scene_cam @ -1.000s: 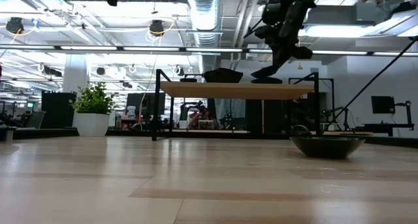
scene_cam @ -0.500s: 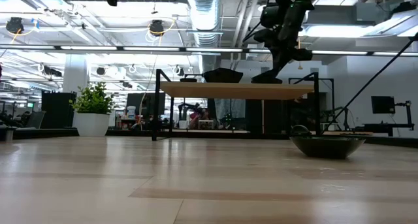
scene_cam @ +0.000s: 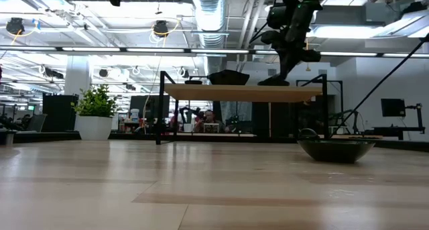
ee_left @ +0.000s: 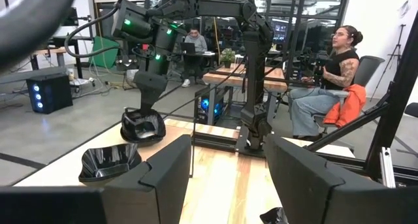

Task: Pick & Place Mini shaped plates
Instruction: Stack the black leaf shaped plate on top of the black leaf shaped plates on the shelf

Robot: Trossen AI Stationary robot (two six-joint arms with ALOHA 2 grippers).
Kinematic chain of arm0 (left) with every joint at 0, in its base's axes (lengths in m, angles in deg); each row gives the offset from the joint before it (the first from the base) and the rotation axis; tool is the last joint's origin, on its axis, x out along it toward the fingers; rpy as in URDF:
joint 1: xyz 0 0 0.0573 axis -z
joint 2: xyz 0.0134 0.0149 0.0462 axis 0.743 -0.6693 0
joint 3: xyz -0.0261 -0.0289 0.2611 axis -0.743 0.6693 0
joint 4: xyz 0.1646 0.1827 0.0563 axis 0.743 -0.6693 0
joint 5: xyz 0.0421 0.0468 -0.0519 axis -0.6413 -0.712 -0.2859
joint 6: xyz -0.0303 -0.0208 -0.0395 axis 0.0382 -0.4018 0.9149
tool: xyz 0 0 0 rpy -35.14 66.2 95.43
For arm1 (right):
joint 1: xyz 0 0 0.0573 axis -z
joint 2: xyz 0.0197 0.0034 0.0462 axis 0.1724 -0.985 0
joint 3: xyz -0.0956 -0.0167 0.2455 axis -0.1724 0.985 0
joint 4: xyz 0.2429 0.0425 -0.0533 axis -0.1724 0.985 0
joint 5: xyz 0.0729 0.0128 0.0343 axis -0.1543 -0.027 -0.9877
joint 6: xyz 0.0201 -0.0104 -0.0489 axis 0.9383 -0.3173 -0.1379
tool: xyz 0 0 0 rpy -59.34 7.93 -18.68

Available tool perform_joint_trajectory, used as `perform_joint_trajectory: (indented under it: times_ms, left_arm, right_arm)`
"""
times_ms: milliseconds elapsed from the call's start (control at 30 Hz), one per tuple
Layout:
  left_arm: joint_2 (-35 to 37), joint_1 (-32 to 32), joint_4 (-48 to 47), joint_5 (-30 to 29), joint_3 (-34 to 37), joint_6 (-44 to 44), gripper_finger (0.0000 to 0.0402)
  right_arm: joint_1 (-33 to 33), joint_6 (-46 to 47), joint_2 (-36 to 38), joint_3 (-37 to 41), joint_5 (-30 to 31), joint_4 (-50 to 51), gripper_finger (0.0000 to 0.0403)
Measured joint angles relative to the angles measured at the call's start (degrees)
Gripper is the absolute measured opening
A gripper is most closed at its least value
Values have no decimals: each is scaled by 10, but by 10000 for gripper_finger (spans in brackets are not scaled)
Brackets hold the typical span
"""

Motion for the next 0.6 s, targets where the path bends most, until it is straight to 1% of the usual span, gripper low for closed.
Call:
perform_joint_trajectory:
  times_ms: [167, 300, 433, 600]
  left_arm:
    - [0, 0, 1, 0, 0, 0, 200]
    - [0, 0, 1, 0, 0, 0, 200]
    - [0, 0, 2, 0, 0, 0, 200]
    - [0, 0, 3, 0, 0, 0, 200]
  right_arm:
    - [0, 0, 0, 0, 1, 0, 56]
    - [0, -9, 0, 0, 1, 1, 76]
    - [0, -9, 3, 0, 1, 8, 81]
    - [2, -11, 19, 0, 5, 9, 73]
